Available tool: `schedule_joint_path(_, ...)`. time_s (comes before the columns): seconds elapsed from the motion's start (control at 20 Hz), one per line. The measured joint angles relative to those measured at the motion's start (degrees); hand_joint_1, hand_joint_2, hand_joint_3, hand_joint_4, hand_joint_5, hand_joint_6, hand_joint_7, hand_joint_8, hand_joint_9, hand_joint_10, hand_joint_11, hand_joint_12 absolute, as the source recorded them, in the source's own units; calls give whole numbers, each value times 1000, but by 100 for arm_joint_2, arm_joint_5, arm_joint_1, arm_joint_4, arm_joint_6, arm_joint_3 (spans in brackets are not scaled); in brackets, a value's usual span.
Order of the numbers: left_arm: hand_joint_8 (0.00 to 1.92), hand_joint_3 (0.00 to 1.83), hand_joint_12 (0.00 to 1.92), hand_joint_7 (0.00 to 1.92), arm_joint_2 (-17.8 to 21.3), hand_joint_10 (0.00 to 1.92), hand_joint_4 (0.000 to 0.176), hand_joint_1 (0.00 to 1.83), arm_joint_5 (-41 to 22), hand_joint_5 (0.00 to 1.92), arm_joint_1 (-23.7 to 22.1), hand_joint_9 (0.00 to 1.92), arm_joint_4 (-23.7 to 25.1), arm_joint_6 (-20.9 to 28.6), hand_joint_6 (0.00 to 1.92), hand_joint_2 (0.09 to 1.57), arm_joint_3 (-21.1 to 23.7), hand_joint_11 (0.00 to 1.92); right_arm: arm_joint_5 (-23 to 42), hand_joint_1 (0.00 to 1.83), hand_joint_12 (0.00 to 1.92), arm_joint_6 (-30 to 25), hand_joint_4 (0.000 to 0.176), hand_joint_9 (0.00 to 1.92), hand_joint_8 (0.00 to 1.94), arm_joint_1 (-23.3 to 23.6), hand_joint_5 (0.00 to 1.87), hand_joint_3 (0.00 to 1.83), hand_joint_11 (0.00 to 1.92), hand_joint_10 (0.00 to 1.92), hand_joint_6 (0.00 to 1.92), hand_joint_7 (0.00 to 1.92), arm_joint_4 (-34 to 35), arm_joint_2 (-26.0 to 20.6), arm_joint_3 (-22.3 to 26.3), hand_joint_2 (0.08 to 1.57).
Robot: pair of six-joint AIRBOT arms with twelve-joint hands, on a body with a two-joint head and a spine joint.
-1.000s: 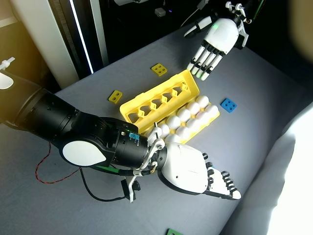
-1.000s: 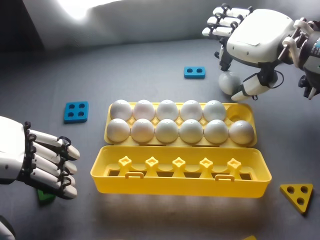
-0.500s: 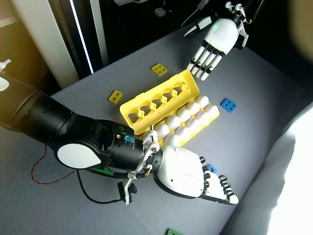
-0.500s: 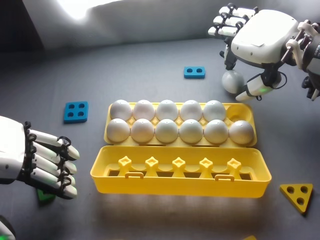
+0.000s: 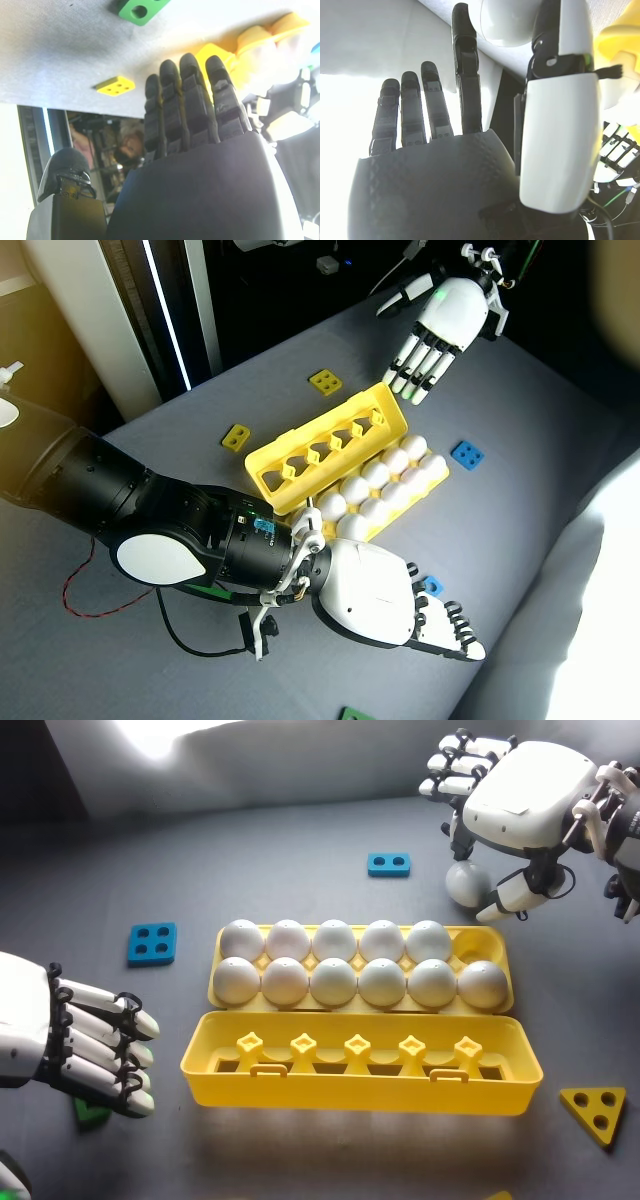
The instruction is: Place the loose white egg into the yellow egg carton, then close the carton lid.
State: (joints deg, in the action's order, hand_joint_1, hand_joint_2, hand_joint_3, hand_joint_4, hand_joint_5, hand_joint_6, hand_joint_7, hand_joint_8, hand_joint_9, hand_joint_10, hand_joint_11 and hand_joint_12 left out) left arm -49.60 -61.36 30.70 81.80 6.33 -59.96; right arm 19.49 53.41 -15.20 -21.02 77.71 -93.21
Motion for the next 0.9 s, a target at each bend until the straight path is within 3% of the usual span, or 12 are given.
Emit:
schedule_joint_path(0.2, 3, 0, 332, 383, 0, 5, 0, 0, 0, 353, -2, 291, -2, -2, 2, 1110, 0, 0, 0, 1105, 0, -2, 173, 114, 4, 2, 1298, 2, 0, 1, 432, 292, 0, 0, 0, 987)
schedule_joint_path(0.25, 1, 0, 332, 379, 0, 3, 0, 0, 2, 351, -13, 287, 9, 0, 1, 1110, 0, 0, 0, 1108, 0, 0, 159, 114, 2, 9, 1298, 1, 0, 0, 434, 290, 0, 0, 0, 988)
schedule_joint_path(0.3, 3, 0, 332, 383, 0, 5, 0, 0, 0, 354, -13, 292, 2, -4, 2, 1109, 0, 0, -13, 1110, 0, 0, 156, 117, 3, 35, 1299, 0, 0, 2, 435, 293, -4, 0, 0, 988)
schedule_joint_path(0.35, 4, 0, 334, 386, 0, 6, 0, 0, 0, 358, -13, 296, 0, -2, 3, 1108, 0, 0, -44, 1118, 0, 4, 127, 120, 2, 63, 1301, 0, 0, 2, 433, 297, -9, 0, 0, 988)
schedule_joint_path(0.4, 5, 0, 334, 391, 0, 7, 0, 0, 0, 358, -13, 300, -7, -2, 3, 1108, 0, 0, -90, 1120, 0, 4, 119, 122, 4, 101, 1301, 0, 0, 3, 433, 302, -20, -11, 7, 988)
schedule_joint_path(0.6, 0, 0, 319, 379, 0, 0, 0, 0, 2, 354, -13, 279, 4, -2, 0, 1111, -2, 0, -365, 1122, 0, -227, 112, 132, 5, 243, 1304, 0, 0, 6, 430, 308, -85, -142, 52, 987)
schedule_joint_path(0.65, 2, 0, 301, 383, 0, 1, 0, 0, 0, 354, -13, 282, 7, -2, 0, 1110, -2, 0, -446, 1119, 0, -337, 125, 132, 3, 262, 1310, 0, 0, 3, 418, 310, -81, -179, 74, 985)
schedule_joint_path(0.8, 4, 0, 319, 395, 0, 5, 0, 0, 0, 362, -13, 298, -4, 0, 3, 1109, -2, 0, -632, 1118, 0, -415, 130, 137, 2, 435, 1312, 0, 0, 4, 412, 310, -90, -450, 332, 984)
schedule_joint_path(0.85, 0, 1, 321, 386, 0, 0, 0, 0, 2, 355, -13, 286, 4, -2, 0, 1111, -2, 0, -634, 1115, 0, -442, 145, 143, 1, 507, 1319, 0, 0, 3, 398, 313, -160, -516, 422, 981)
schedule_joint_path(0.9, 0, 1, 307, 368, 0, 0, 0, 0, 0, 349, -13, 268, -2, 0, 0, 1111, -2, 0, -634, 1115, 0, -597, 148, 144, 2, 577, 1322, 0, 0, 3, 393, 317, -286, -568, 511, 980)
